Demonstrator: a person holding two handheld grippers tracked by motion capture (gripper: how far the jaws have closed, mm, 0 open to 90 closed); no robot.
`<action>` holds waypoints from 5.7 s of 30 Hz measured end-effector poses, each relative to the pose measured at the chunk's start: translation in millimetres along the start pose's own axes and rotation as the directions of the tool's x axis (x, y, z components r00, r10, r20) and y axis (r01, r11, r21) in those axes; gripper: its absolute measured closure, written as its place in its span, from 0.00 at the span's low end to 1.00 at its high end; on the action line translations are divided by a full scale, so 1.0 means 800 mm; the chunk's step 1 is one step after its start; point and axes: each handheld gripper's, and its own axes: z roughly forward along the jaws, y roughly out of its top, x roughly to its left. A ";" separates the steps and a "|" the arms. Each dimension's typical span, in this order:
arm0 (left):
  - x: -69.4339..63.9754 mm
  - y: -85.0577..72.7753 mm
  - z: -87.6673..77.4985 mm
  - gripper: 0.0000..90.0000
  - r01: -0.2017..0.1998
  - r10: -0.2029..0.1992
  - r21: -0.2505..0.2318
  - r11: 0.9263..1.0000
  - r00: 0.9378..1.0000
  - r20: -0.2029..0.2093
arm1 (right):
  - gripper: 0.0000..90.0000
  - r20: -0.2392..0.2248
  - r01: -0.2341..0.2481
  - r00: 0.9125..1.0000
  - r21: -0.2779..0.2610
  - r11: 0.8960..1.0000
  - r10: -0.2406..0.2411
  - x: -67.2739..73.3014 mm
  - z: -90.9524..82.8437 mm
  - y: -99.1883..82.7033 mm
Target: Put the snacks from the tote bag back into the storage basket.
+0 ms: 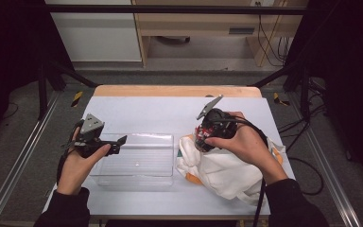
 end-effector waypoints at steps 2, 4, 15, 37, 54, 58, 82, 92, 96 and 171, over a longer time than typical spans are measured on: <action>0.001 0.000 0.000 0.05 0.009 -0.009 -0.001 1.000 1.000 -0.004 | 0.27 -0.005 0.009 1.000 -0.010 1.000 -0.010 0.002 -0.001 0.006; 0.003 0.000 -0.001 0.04 0.011 -0.011 0.001 1.000 1.000 -0.007 | 0.27 -0.007 0.015 1.000 -0.017 1.000 -0.015 0.003 -0.002 0.011; 0.011 -0.003 -0.005 0.04 0.023 -0.023 -0.004 1.000 1.000 -0.015 | 0.27 -0.015 0.058 0.998 -0.034 0.998 -0.059 0.013 0.003 0.029; 0.026 -0.007 -0.013 0.04 0.050 -0.050 -0.012 0.999 0.998 -0.028 | 0.27 -0.014 0.118 0.993 -0.098 0.988 -0.120 0.033 0.018 0.059; 0.039 -0.010 -0.021 0.04 0.075 -0.076 -0.023 0.997 0.996 -0.038 | 0.27 -0.023 0.137 0.990 -0.117 0.984 -0.140 0.040 0.026 0.070; 0.041 -0.010 -0.022 0.04 0.075 -0.075 -0.022 0.997 0.996 -0.040 | 0.27 -0.030 0.146 0.988 -0.122 0.982 -0.151 0.044 0.029 0.074; 0.060 -0.018 -0.032 0.04 0.117 -0.119 -0.037 0.992 0.992 -0.052 | 0.27 -0.062 0.186 0.979 -0.142 0.972 -0.196 0.059 0.056 0.094; 0.059 -0.018 -0.030 0.04 0.113 -0.114 -0.030 0.993 0.992 -0.047 | 0.27 -0.068 0.194 0.977 -0.138 0.971 -0.205 0.064 0.061 0.097; 0.058 -0.018 -0.030 0.04 0.108 -0.109 -0.029 0.994 0.993 -0.043 | 0.27 -0.068 0.195 0.976 -0.140 0.971 -0.206 0.065 0.063 0.097; 0.053 -0.017 -0.027 0.04 0.088 -0.088 -0.006 0.996 0.996 -0.029 | 0.27 -0.124 0.237 0.962 -0.054 0.970 -0.242 0.085 0.111 0.090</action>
